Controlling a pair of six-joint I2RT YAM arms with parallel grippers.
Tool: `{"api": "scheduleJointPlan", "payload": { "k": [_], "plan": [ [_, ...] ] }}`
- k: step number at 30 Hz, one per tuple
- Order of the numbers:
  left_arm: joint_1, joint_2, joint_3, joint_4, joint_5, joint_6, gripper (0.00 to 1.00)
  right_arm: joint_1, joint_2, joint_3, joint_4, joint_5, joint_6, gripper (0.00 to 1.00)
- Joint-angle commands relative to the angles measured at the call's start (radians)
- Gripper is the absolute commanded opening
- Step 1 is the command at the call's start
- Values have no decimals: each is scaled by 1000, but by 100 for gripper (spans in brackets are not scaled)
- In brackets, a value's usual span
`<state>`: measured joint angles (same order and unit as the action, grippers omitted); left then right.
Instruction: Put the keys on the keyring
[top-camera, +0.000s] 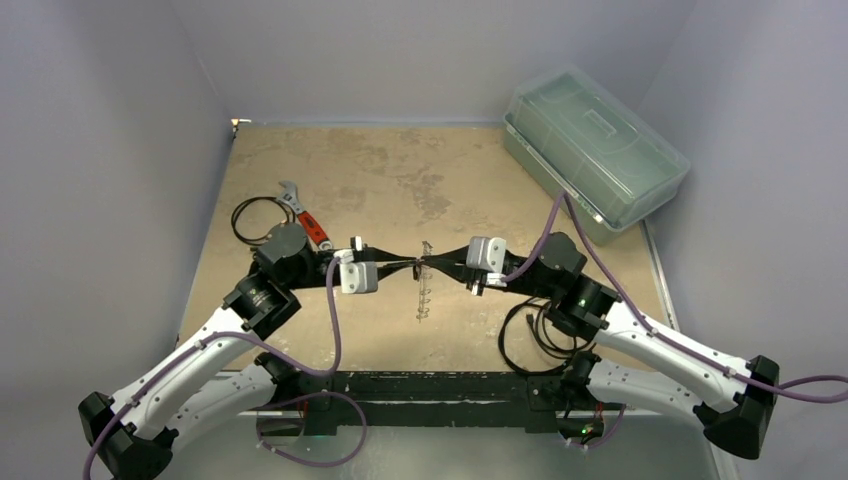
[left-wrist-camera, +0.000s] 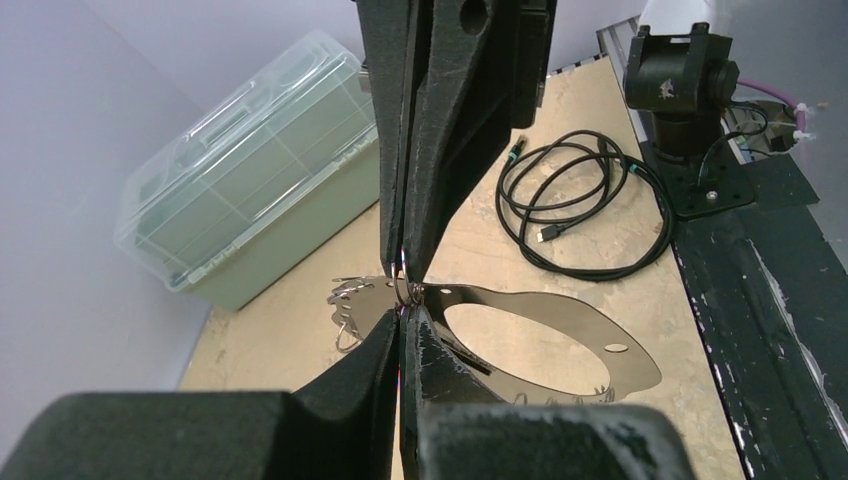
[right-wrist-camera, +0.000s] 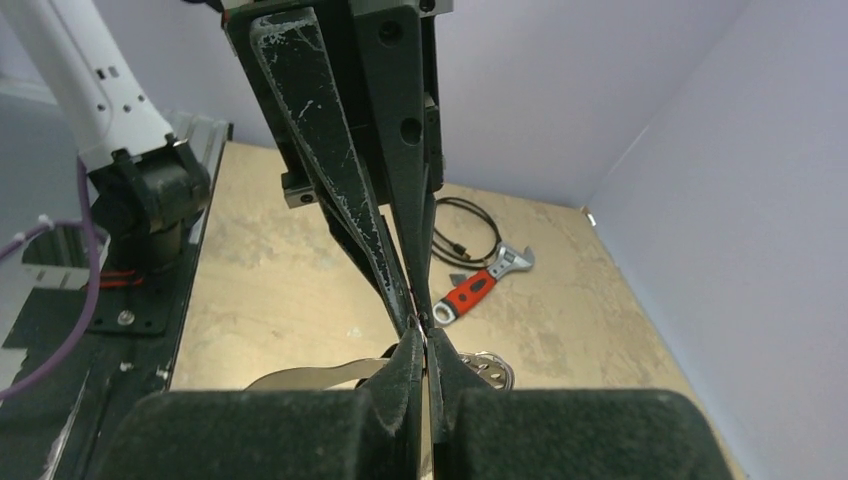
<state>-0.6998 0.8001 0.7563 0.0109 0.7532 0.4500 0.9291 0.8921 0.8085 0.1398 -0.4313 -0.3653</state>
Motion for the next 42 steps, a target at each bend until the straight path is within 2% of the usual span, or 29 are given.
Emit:
{"api": "scheduleJointPlan", "payload": {
  "k": [1,10,17,27,28,31,32,42],
  "plan": [
    [7,-4,5,87,23,-69,0,1,-25,-44,296,64,84,0],
    [26,-4,-9,170,18,-160,0,1,-34,-169,586,142,194,0],
    [37,6,-25,241,22,-234,0,-1,-8,-221,740,180,254,0],
    [44,37,-26,228,26,-239,0,-1,55,-215,833,151,298,0],
    [46,40,-24,221,26,-234,3,-1,57,-214,834,148,298,0],
    [47,33,-25,219,16,-233,26,-1,58,-213,828,145,297,0],
    [48,27,-28,223,12,-235,30,-1,58,-212,821,142,296,0],
    [65,-21,-32,253,-24,-252,32,-8,16,-212,721,100,262,0]
  ]
}}
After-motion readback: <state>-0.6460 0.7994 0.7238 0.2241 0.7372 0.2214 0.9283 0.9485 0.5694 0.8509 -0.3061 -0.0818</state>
